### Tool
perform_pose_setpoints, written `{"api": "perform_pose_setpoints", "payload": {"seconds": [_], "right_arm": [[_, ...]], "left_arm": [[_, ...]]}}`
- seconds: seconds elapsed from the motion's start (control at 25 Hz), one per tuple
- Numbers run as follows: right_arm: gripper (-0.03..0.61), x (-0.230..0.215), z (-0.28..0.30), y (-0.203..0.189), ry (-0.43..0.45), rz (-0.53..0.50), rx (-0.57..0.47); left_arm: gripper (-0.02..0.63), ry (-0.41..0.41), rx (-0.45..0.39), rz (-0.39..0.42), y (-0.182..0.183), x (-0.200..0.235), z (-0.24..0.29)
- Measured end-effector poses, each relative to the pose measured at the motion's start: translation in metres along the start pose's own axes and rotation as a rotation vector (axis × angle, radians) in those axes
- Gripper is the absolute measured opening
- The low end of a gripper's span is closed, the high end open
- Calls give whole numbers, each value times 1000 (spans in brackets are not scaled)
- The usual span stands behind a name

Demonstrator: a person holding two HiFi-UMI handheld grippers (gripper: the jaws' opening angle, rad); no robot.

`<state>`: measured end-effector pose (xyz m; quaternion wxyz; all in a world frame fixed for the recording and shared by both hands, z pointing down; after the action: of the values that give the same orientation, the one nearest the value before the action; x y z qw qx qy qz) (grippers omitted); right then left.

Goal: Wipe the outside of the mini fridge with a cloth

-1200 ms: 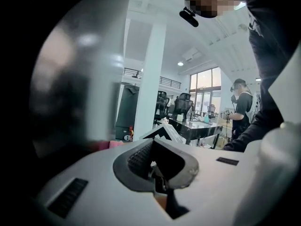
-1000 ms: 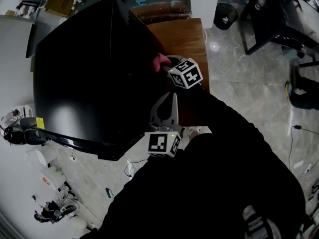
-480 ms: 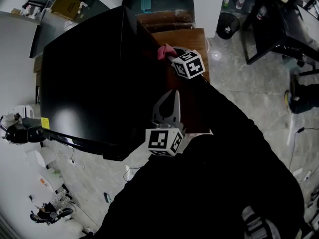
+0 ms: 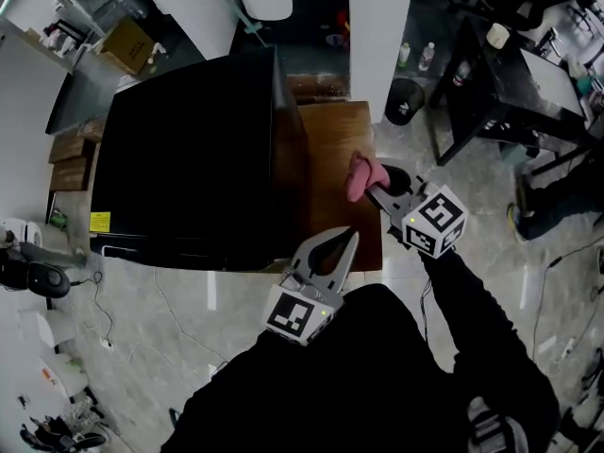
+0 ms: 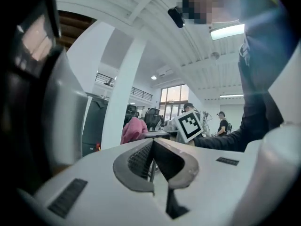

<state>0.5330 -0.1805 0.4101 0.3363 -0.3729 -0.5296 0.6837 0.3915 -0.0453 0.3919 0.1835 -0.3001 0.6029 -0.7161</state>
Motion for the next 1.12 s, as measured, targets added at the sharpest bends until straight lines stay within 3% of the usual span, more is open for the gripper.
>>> {"api": "perform_pose_setpoints", "payload": {"seconds": [0.24,0.4,0.64,0.92,1.12], "right_arm": [[76,127,-48,38,50,21,-74],[75,215,-30,46,177,81,-111],[75,331,0,31,321,63,-67],[75,459,67,8,487,-26,8],[75,541,112,-6,605,-99,-5]], "left_arm": [[6,3,-39,16,30,-14,-96],[6,22,-57,51,38,-3,-176],[6,88,-87,28,24,3,-287],[6,246,-114,42,-5,17,-435],[6,399,-134,25,-25,29,-531]]}}
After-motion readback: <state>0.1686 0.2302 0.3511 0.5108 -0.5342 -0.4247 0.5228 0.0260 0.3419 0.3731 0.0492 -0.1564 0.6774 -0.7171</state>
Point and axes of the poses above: the fingertips, and each gripper's own axes: z forward along the fingers, x to its left, y out of its top, the point moved 9 cm from there along -z, backward along the fingers, and after that the axes turned 1 degree about -z, right-handed, at the moved point
